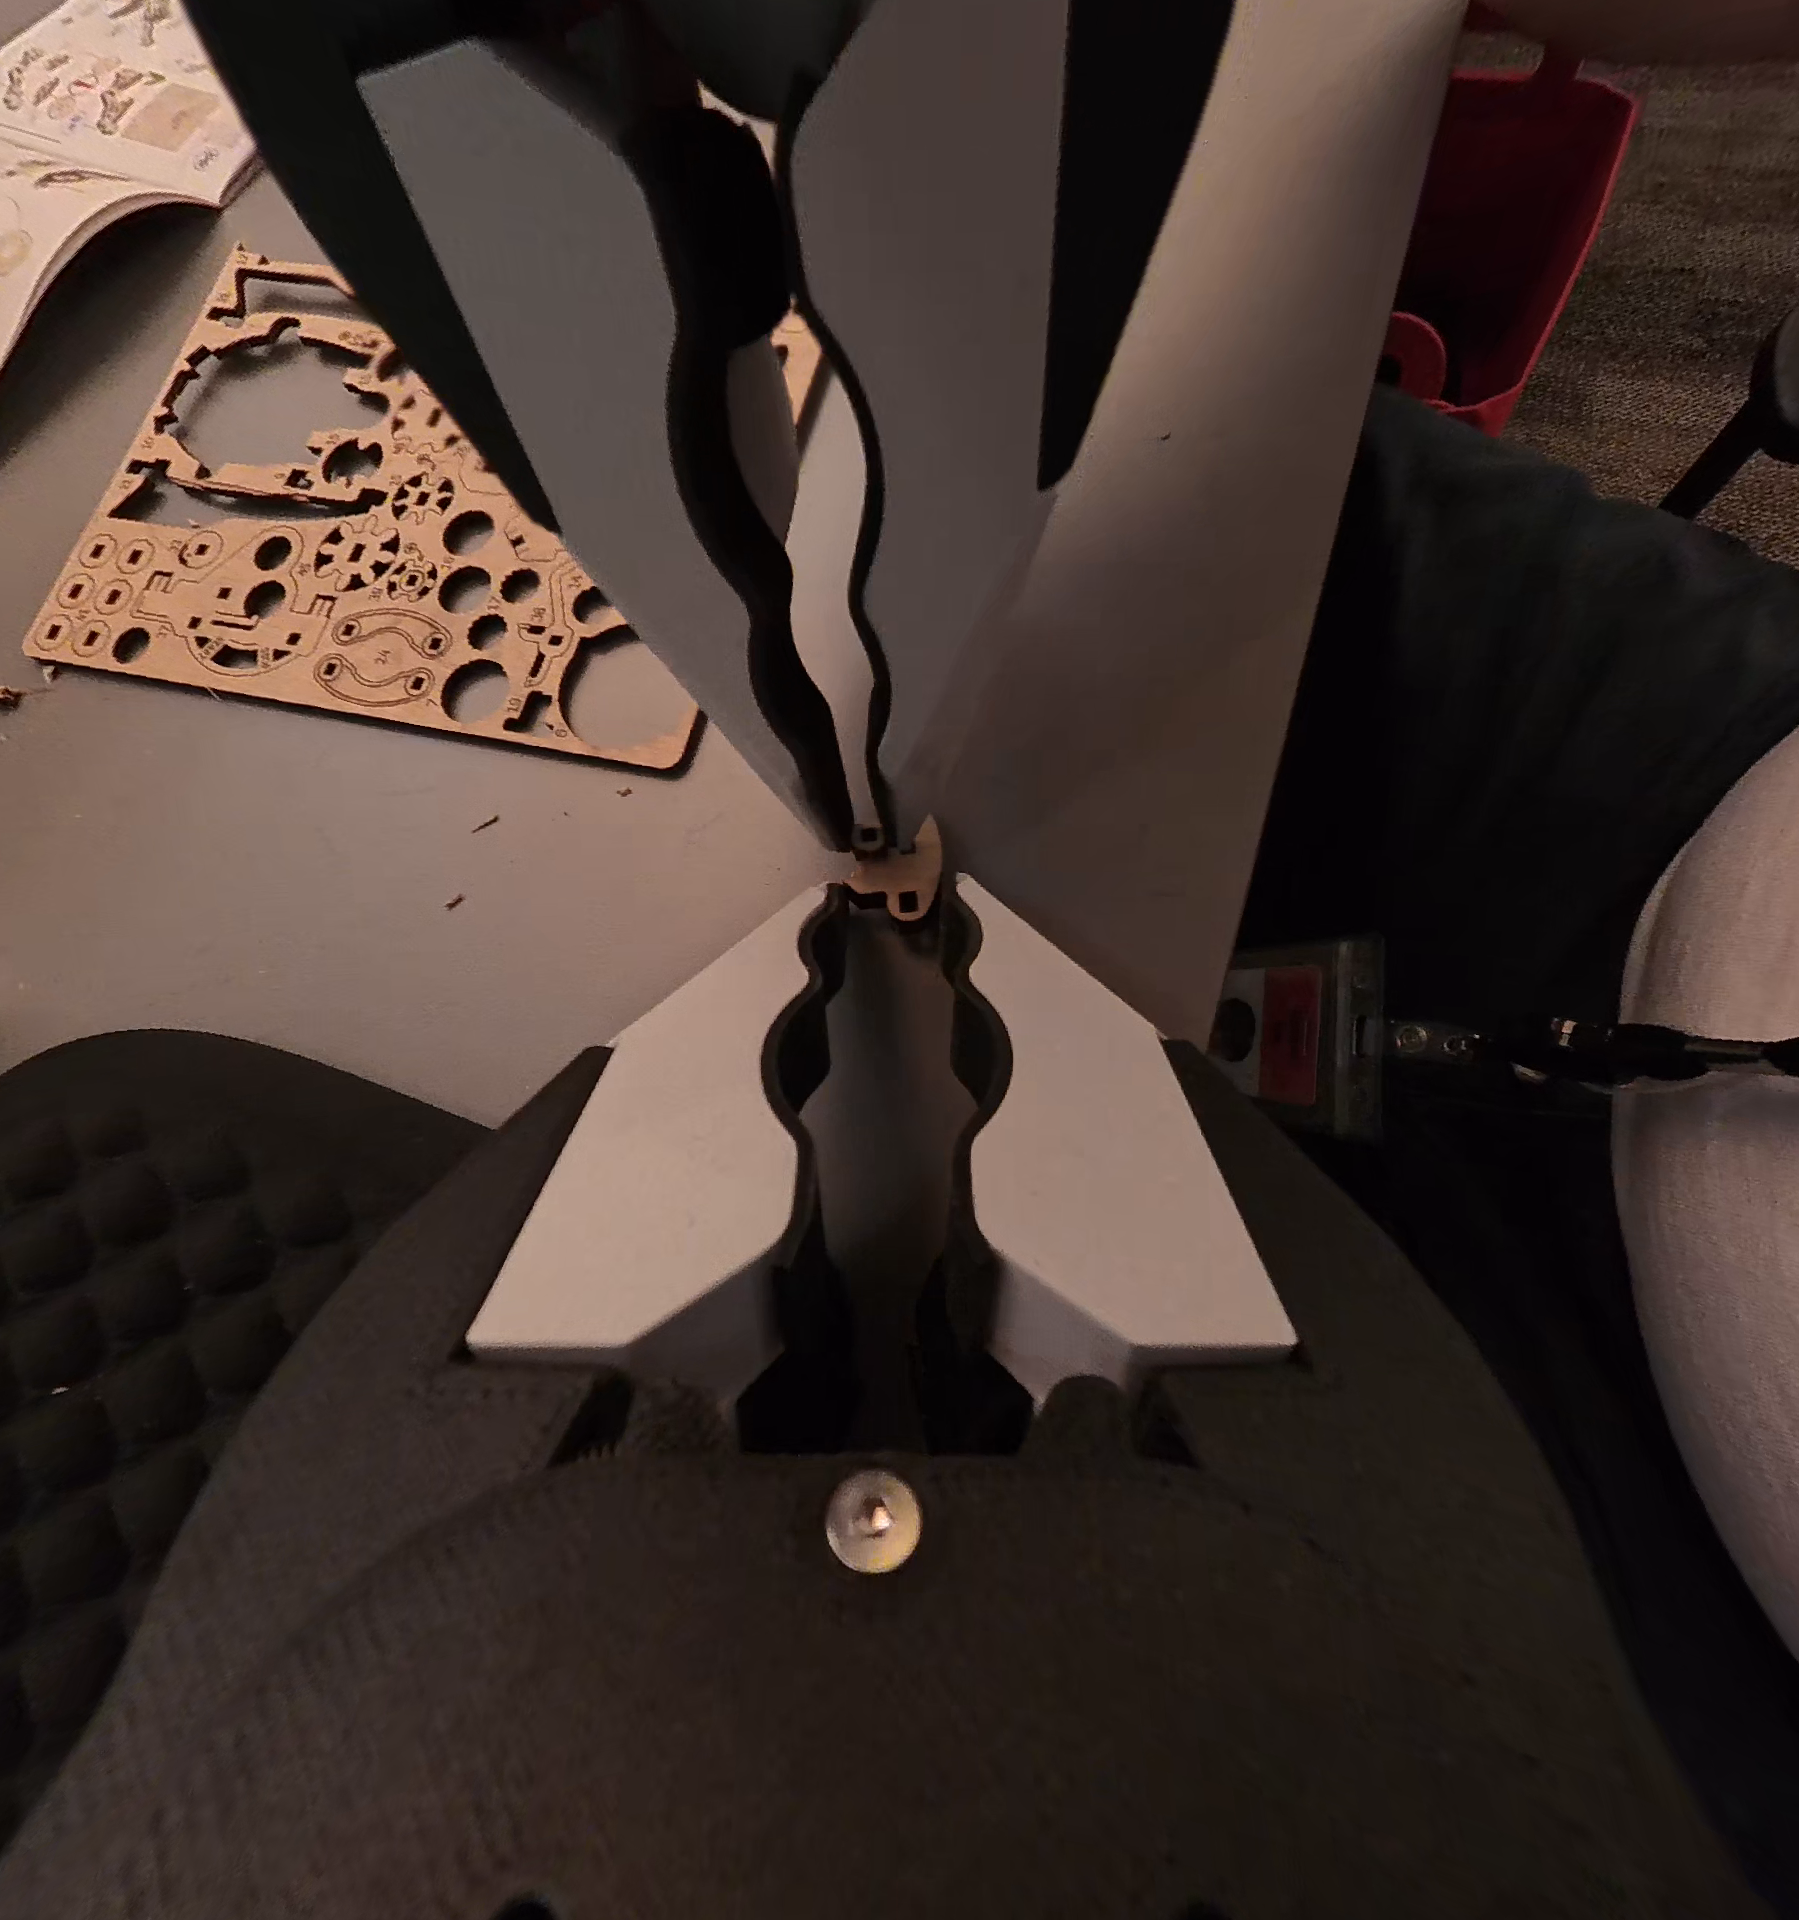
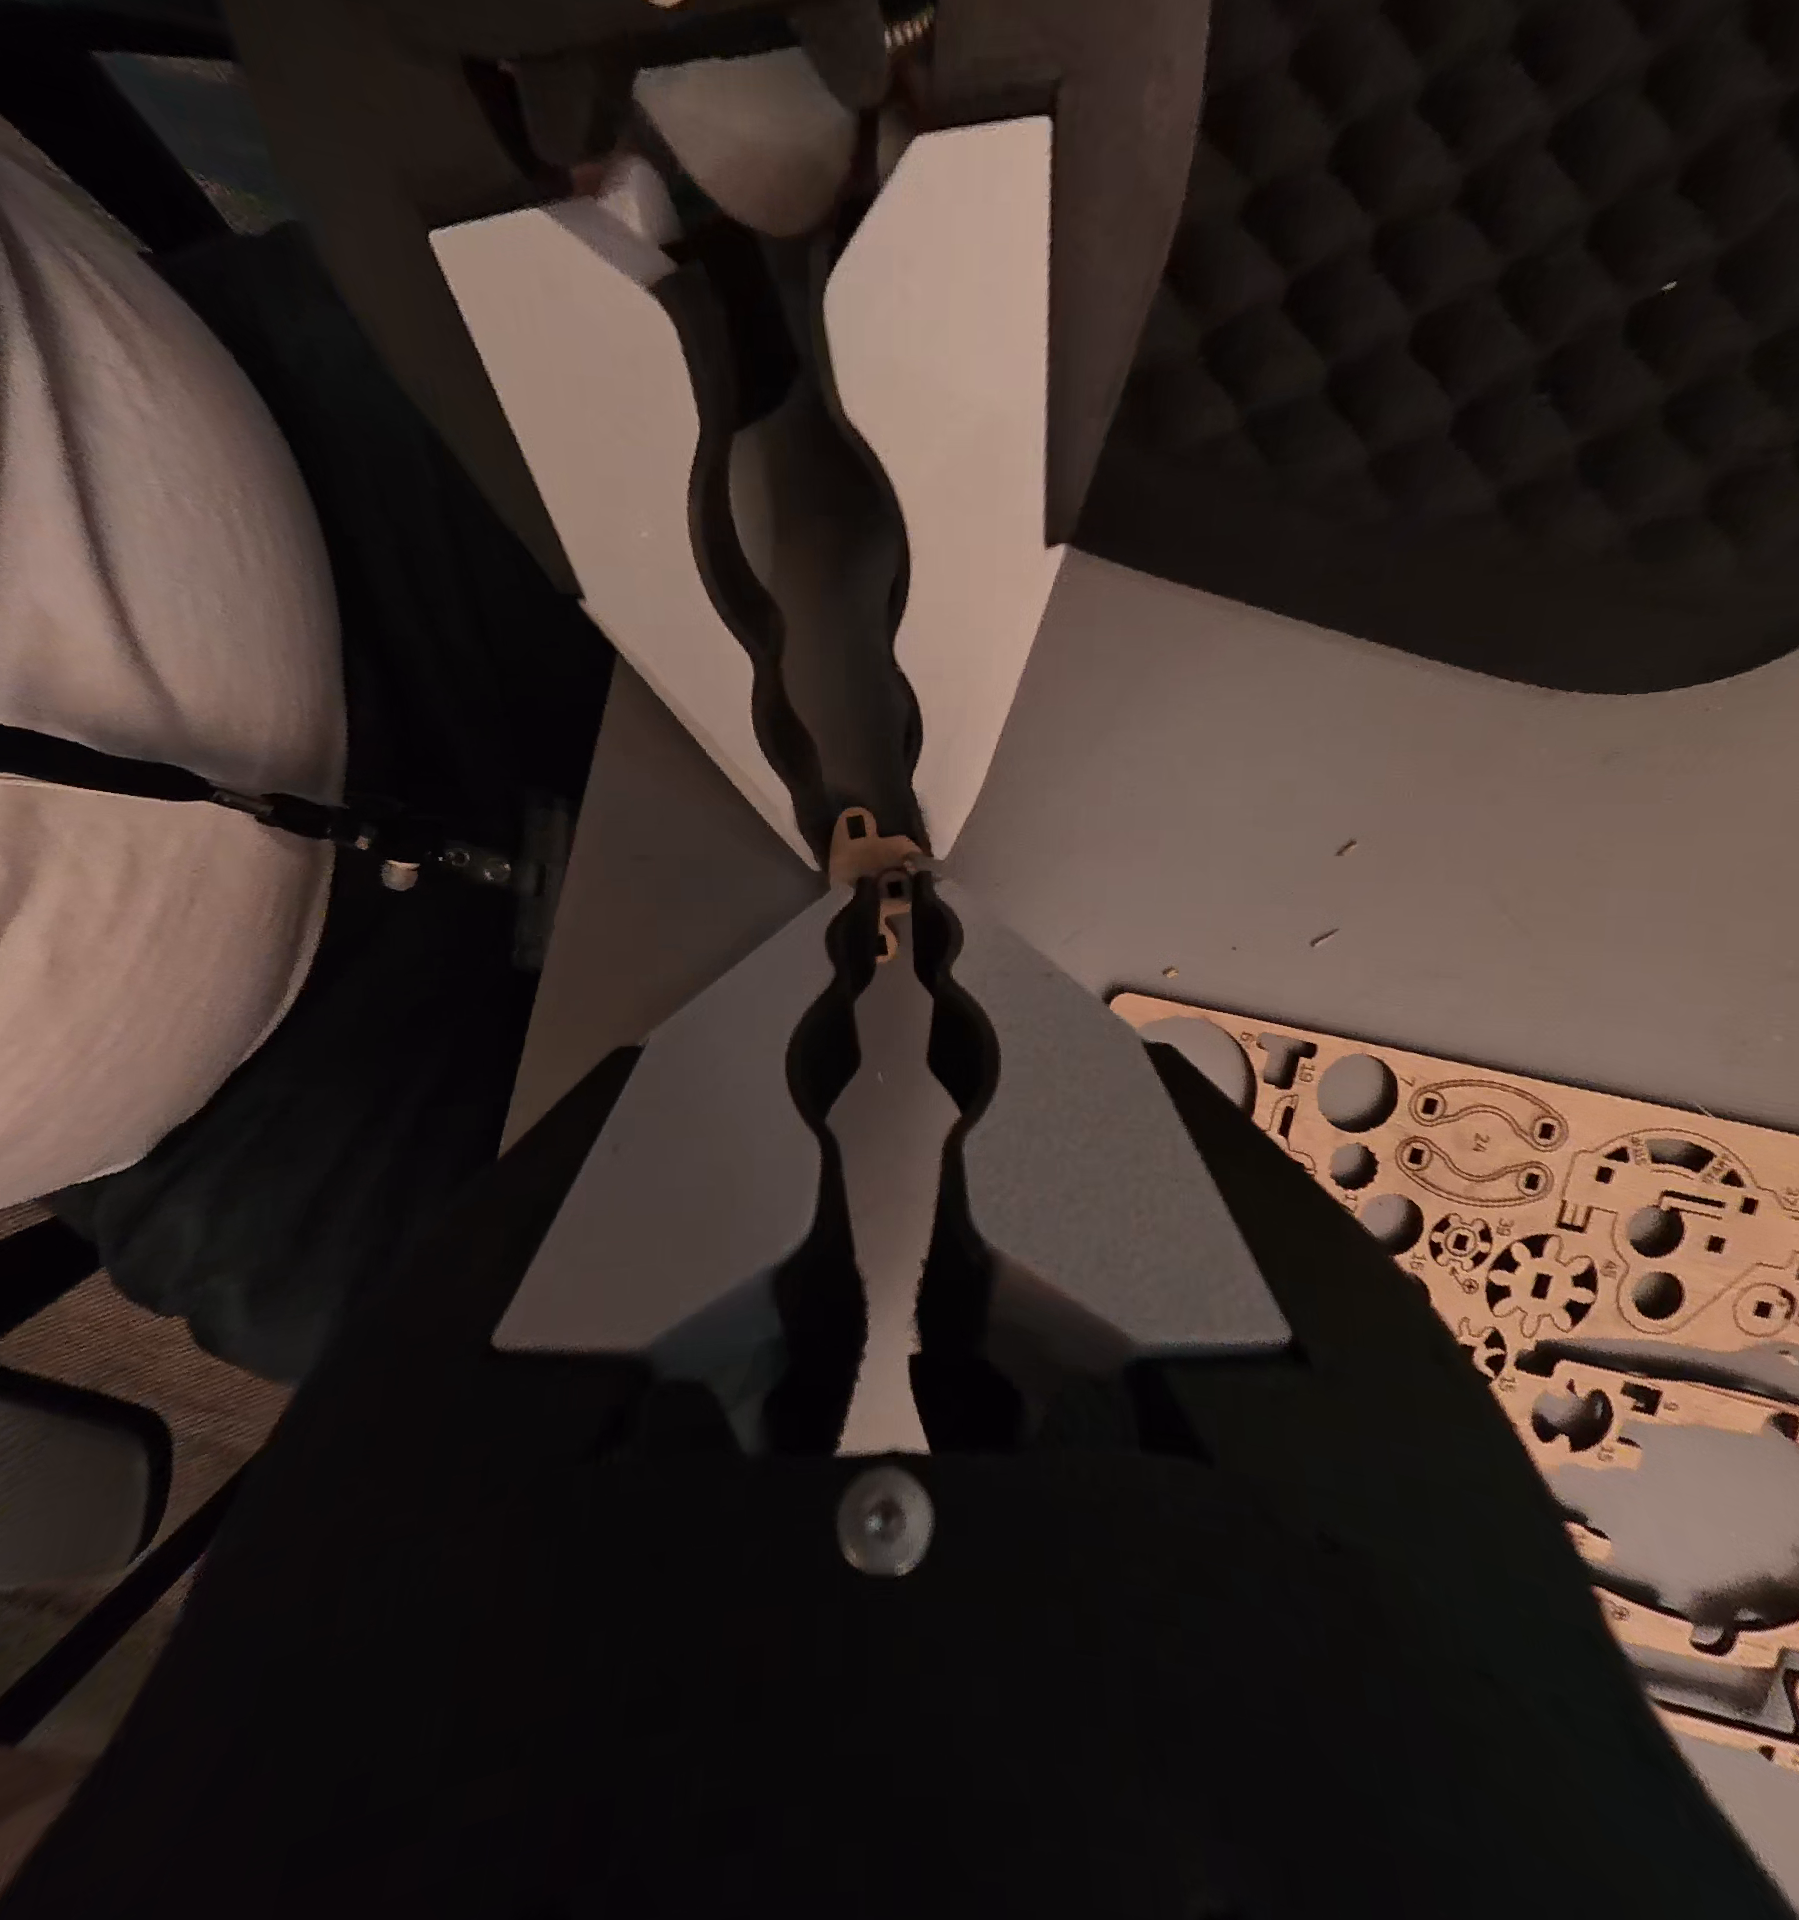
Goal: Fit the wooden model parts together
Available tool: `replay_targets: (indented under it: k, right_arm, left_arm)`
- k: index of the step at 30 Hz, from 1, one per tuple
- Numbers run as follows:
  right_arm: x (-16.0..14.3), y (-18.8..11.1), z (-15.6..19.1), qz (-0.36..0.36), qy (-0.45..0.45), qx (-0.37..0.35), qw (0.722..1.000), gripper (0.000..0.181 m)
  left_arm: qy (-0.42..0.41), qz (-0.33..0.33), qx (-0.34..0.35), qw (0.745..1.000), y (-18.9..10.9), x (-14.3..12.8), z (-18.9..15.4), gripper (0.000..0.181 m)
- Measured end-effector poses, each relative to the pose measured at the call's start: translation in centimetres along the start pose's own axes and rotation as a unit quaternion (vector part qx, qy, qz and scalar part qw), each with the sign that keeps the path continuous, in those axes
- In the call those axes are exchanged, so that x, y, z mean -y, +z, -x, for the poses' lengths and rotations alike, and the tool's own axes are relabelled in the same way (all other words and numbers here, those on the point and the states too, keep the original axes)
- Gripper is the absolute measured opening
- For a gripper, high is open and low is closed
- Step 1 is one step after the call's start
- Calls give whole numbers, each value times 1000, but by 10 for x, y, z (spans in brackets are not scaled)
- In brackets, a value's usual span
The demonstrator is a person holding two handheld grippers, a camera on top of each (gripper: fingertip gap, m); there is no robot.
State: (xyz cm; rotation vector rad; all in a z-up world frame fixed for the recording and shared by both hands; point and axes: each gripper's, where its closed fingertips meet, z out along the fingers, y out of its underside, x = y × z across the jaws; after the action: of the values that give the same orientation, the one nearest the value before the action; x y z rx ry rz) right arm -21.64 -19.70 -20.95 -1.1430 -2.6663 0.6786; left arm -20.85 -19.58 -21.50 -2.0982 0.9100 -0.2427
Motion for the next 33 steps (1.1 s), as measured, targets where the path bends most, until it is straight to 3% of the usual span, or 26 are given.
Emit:
replay_targets:
  k: [11,33]
  right_arm:
    - [-1,1,0,81,18,0,997,5]
    - [-1,2,-2,29,21,-27,999,6]
  left_arm:
    - [1,0,0,1000,0,0,0,17]
    - [3,-1,3,1000,0,0,0,17]
